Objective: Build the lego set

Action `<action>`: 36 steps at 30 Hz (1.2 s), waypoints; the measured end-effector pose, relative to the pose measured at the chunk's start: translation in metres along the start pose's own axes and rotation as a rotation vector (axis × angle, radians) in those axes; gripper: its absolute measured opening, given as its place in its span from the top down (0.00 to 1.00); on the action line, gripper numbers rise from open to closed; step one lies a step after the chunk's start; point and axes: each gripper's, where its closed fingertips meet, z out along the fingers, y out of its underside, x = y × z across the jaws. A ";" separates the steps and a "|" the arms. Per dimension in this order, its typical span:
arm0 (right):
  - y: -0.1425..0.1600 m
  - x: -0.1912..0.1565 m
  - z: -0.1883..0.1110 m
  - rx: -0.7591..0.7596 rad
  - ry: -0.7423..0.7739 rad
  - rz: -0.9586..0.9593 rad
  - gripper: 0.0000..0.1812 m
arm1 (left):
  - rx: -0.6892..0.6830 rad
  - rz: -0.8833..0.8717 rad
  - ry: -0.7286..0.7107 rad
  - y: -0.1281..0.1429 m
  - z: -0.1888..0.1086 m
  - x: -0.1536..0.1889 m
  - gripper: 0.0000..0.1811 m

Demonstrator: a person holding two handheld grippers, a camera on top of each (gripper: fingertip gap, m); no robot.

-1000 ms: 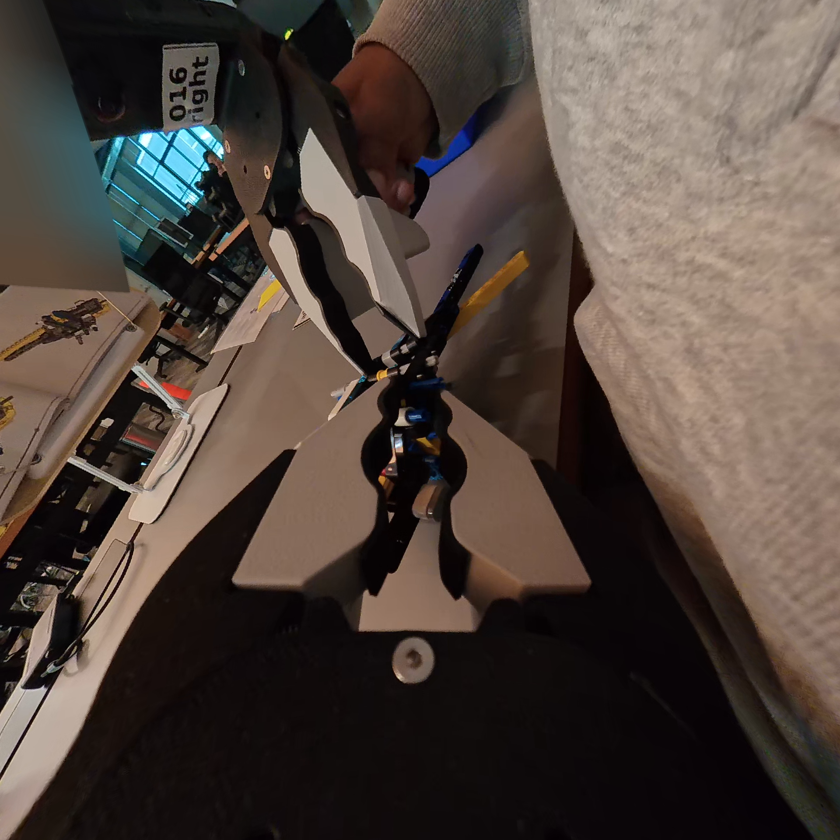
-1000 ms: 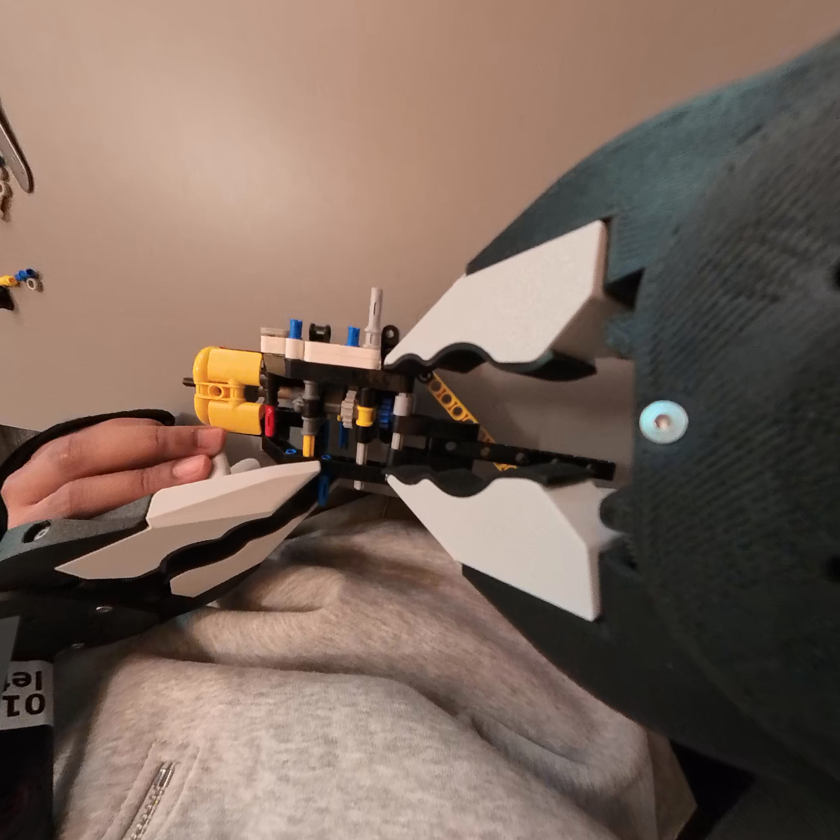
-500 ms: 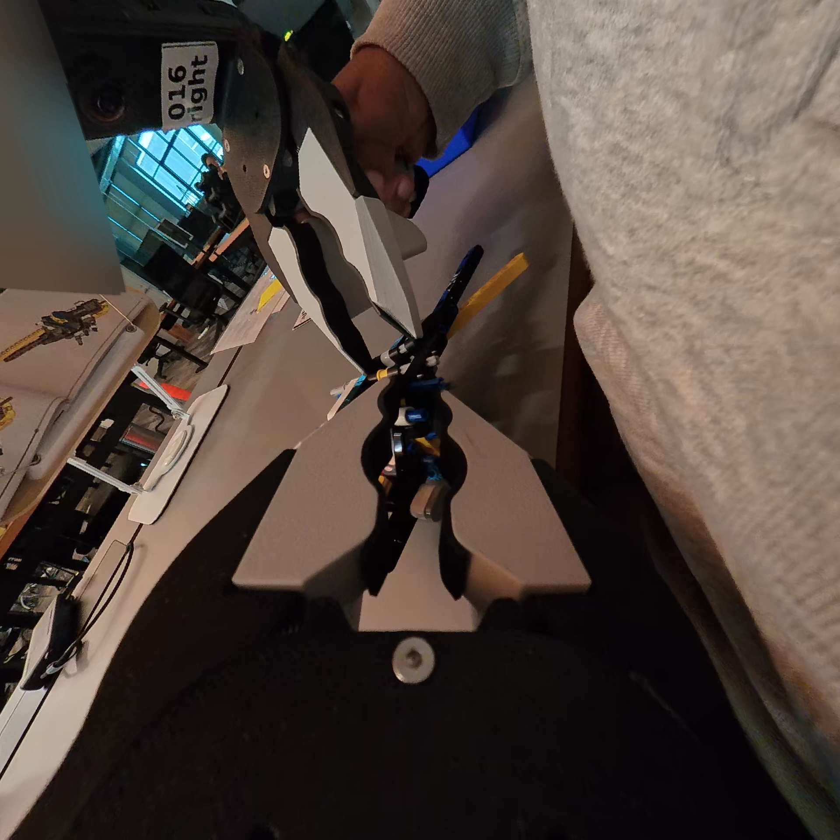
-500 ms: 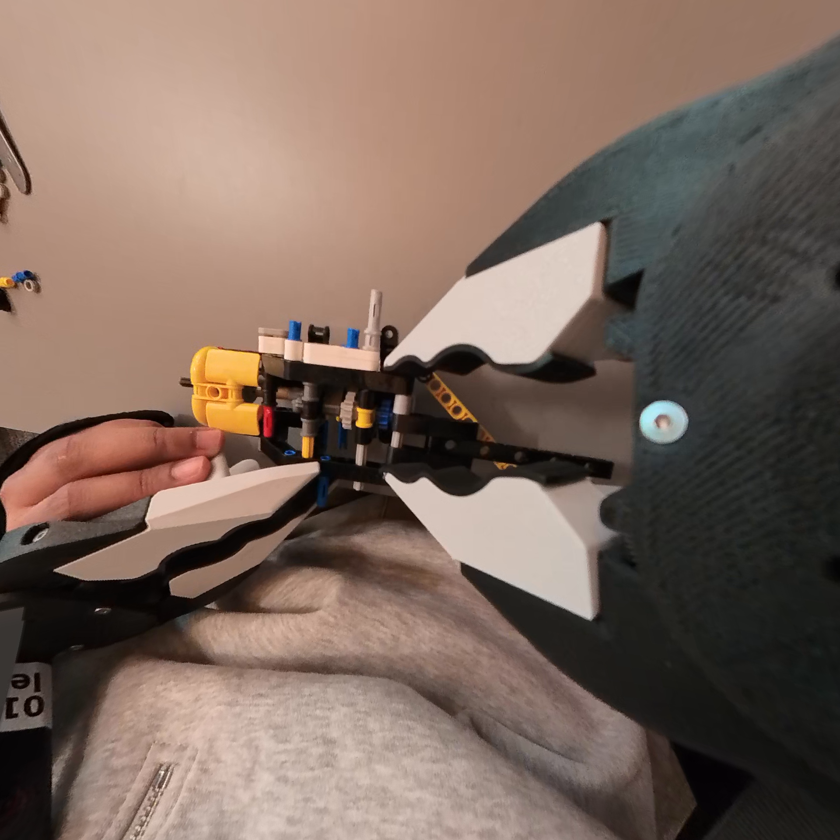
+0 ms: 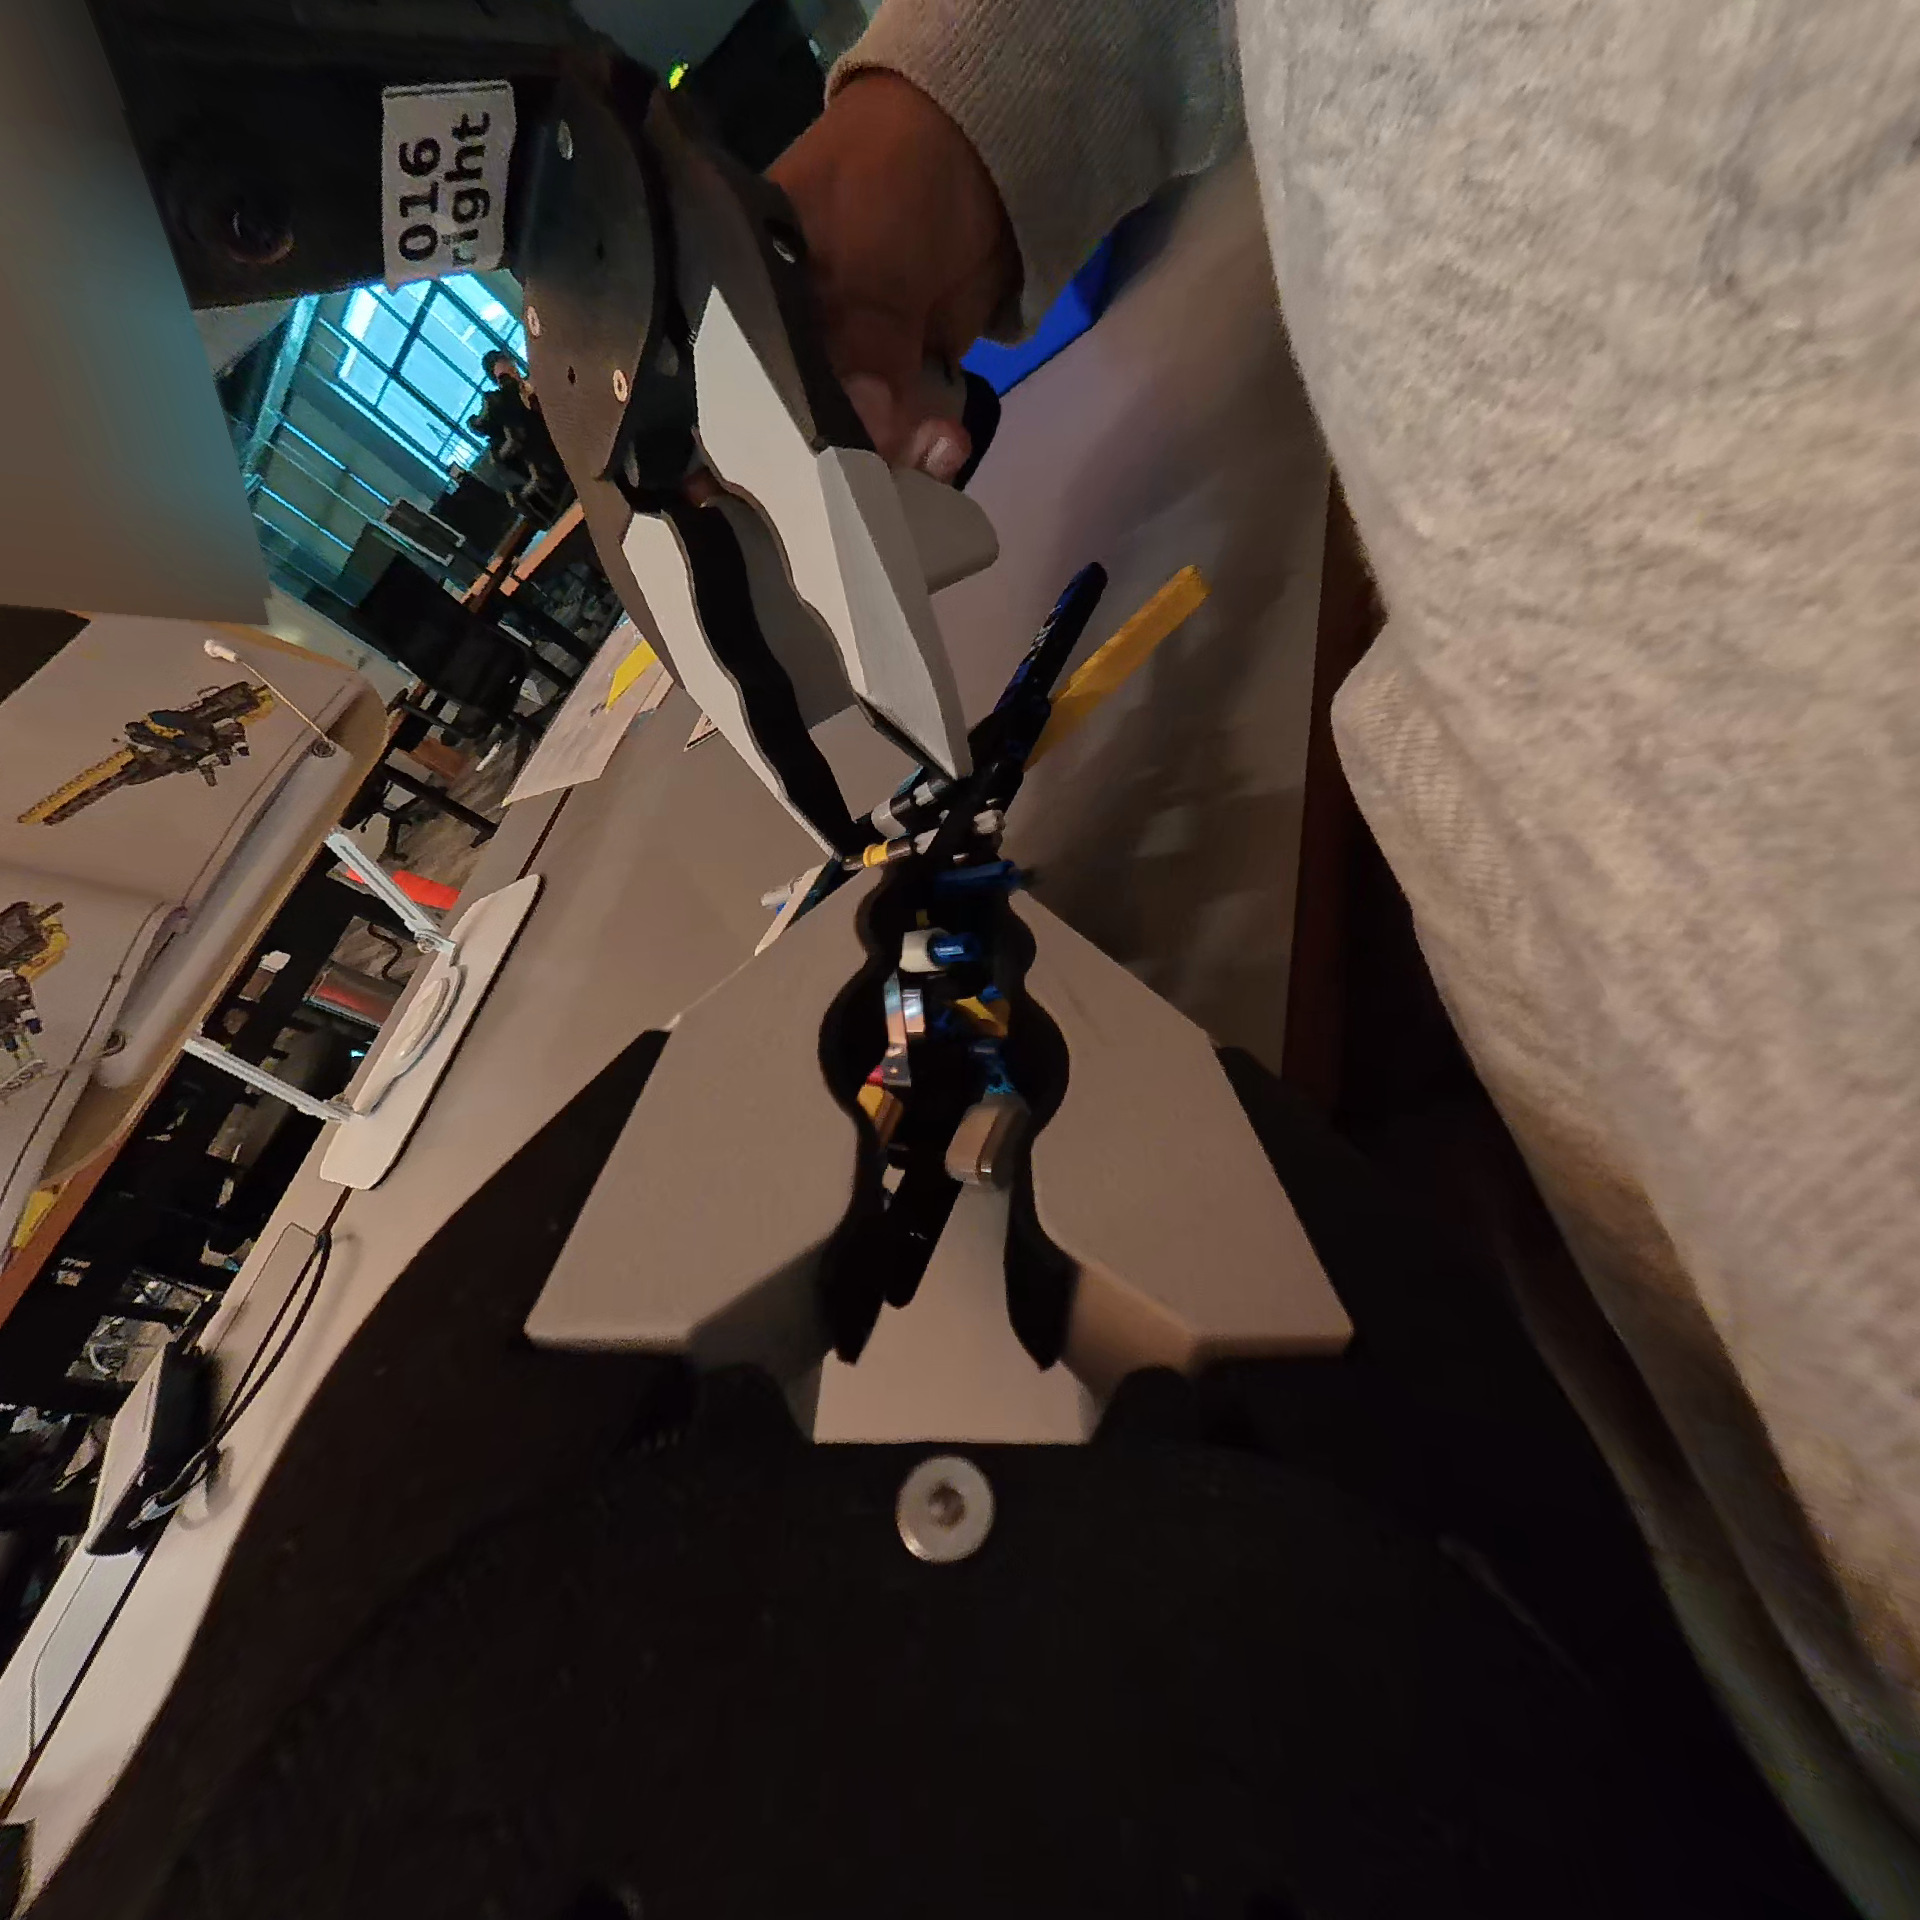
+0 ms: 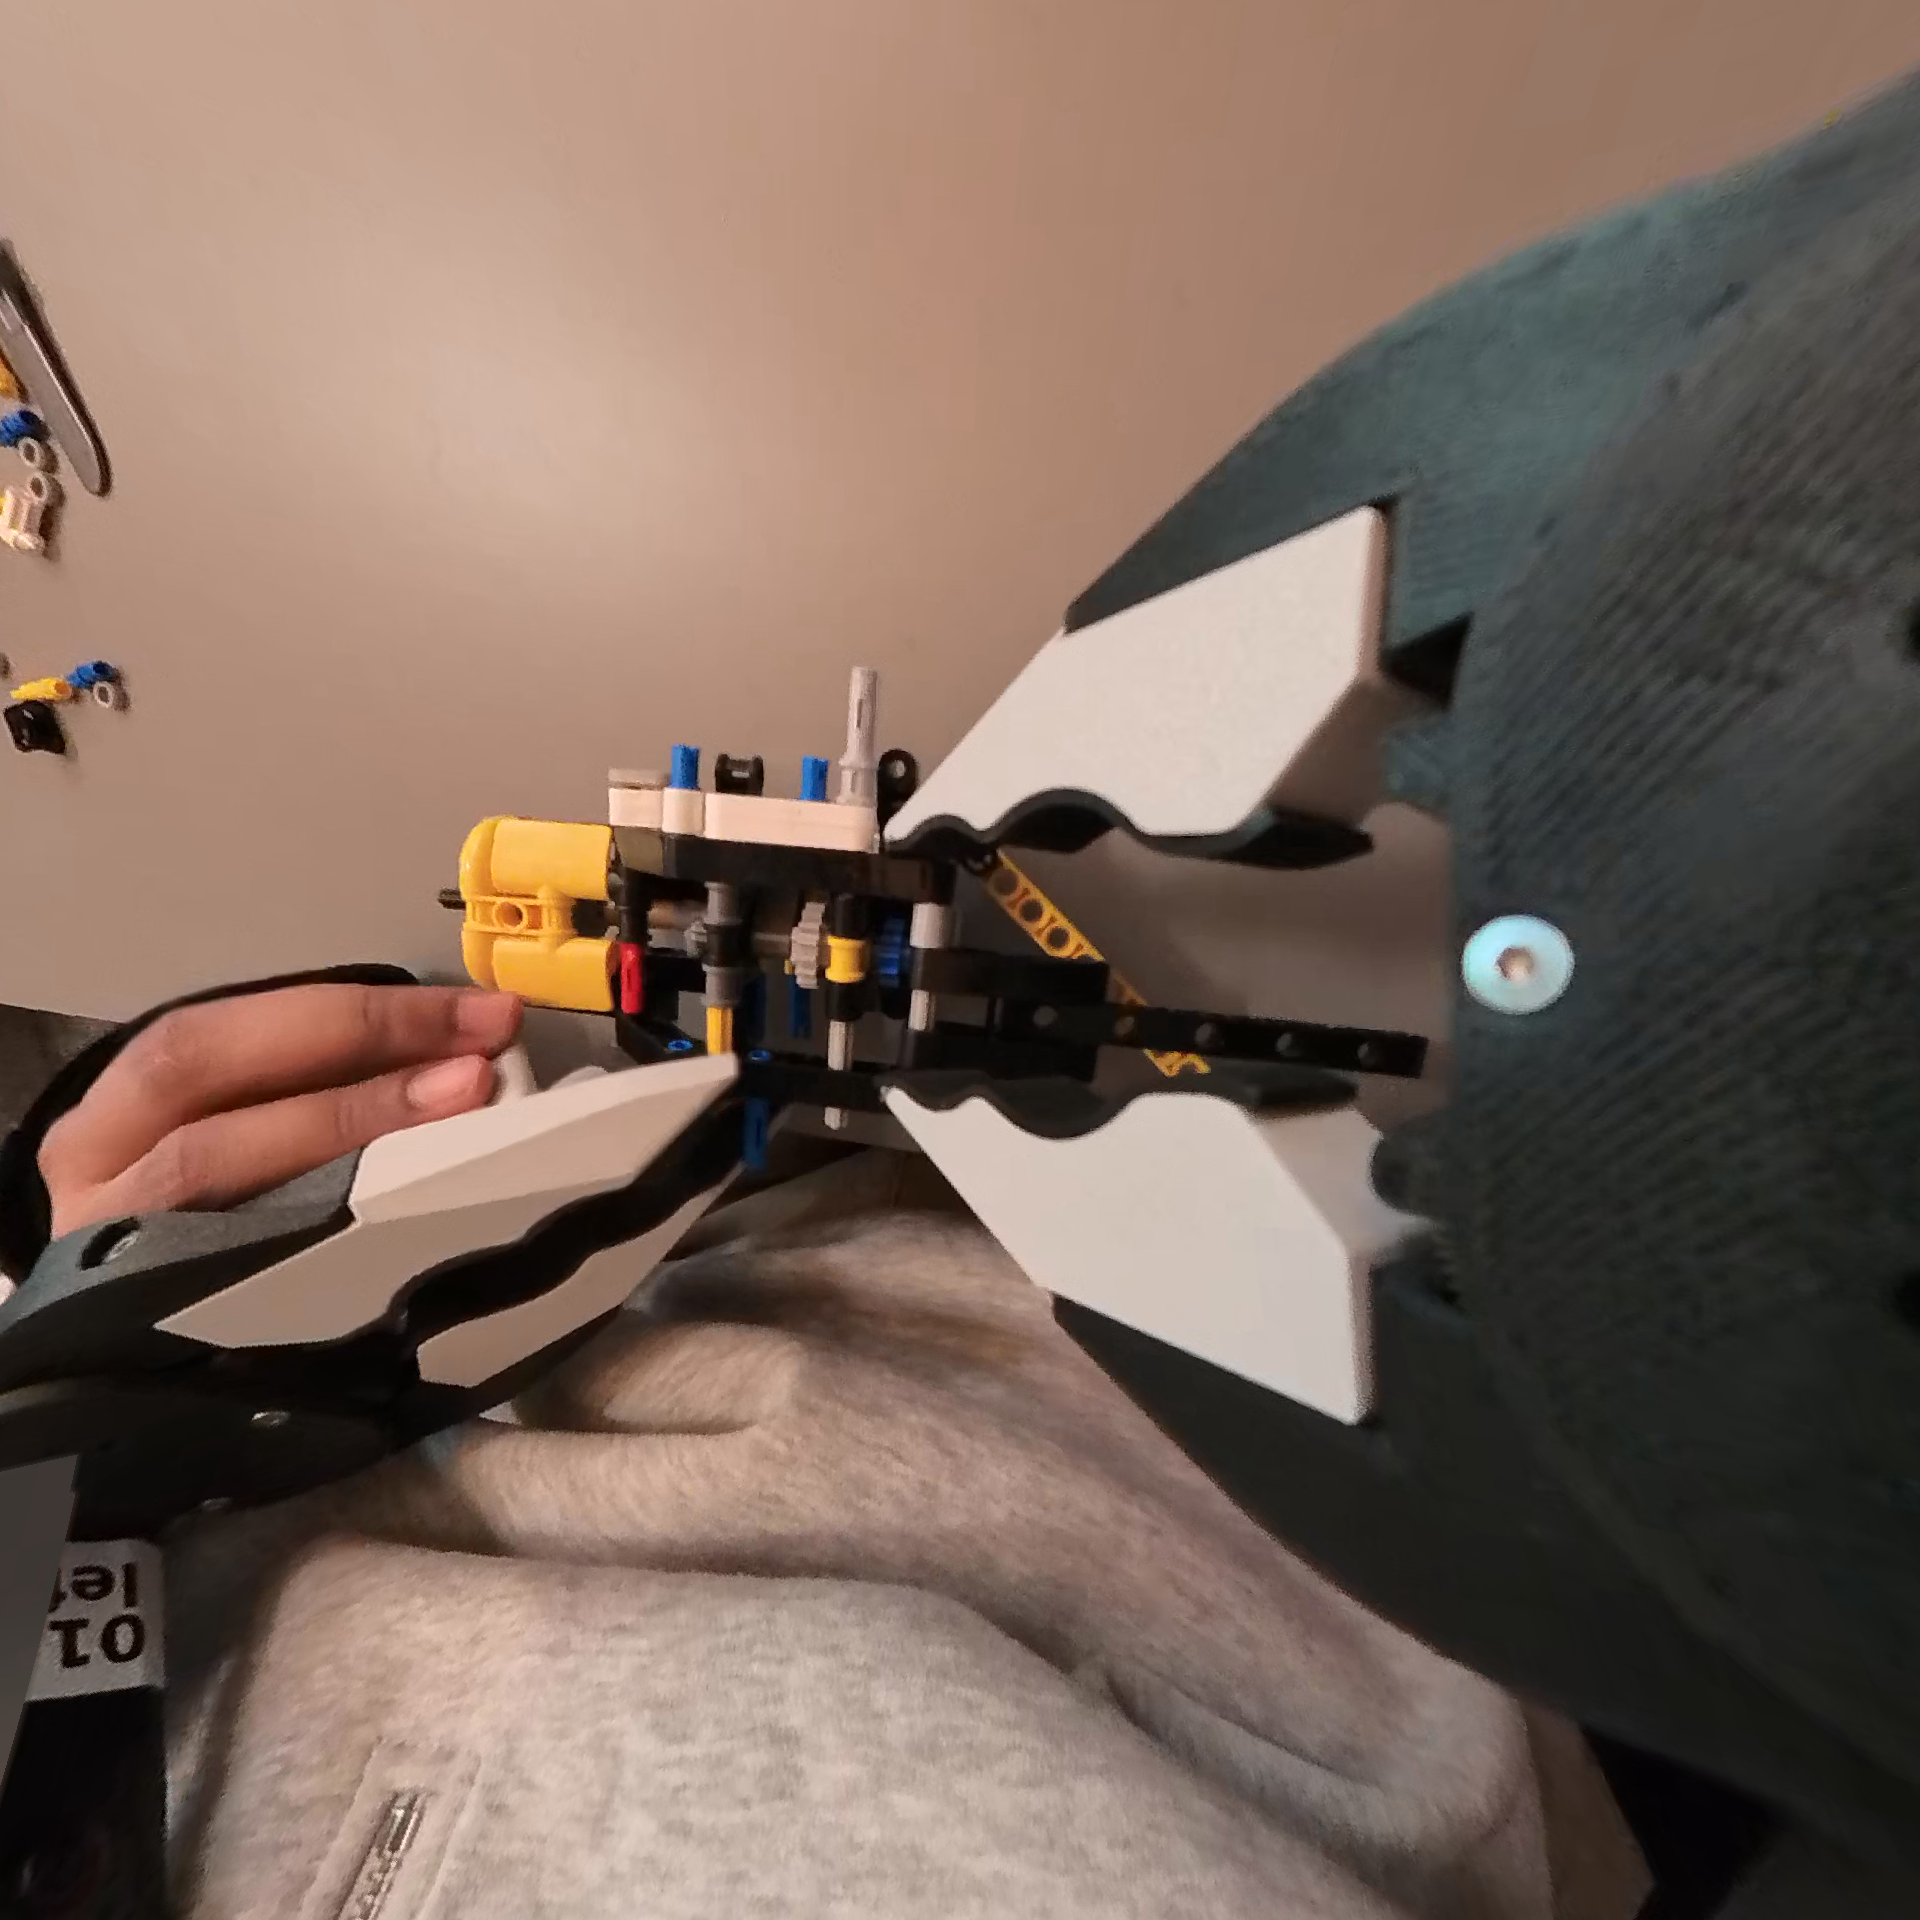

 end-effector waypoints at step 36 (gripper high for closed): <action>-0.009 0.018 -0.002 0.041 0.094 0.067 0.65 | -0.060 -0.554 0.017 0.024 -0.016 -0.043 0.67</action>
